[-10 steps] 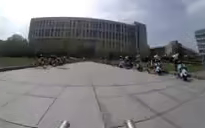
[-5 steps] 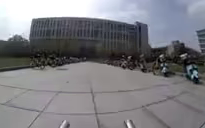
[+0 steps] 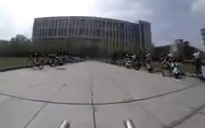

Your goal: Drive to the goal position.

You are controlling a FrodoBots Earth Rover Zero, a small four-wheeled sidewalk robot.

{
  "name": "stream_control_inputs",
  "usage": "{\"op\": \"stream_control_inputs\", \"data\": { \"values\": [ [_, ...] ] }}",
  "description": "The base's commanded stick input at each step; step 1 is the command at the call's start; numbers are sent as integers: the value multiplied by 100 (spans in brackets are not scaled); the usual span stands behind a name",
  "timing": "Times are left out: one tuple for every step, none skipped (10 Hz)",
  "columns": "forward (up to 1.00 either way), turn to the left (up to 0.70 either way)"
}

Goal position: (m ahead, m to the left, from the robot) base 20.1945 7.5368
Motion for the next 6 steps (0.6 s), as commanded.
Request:
{"op": "stream_control_inputs", "data": {
  "values": [
    [100, -25],
    [100, 2],
    [100, 1],
    [100, 0],
    [100, 0],
    [100, 0]
  ]
}}
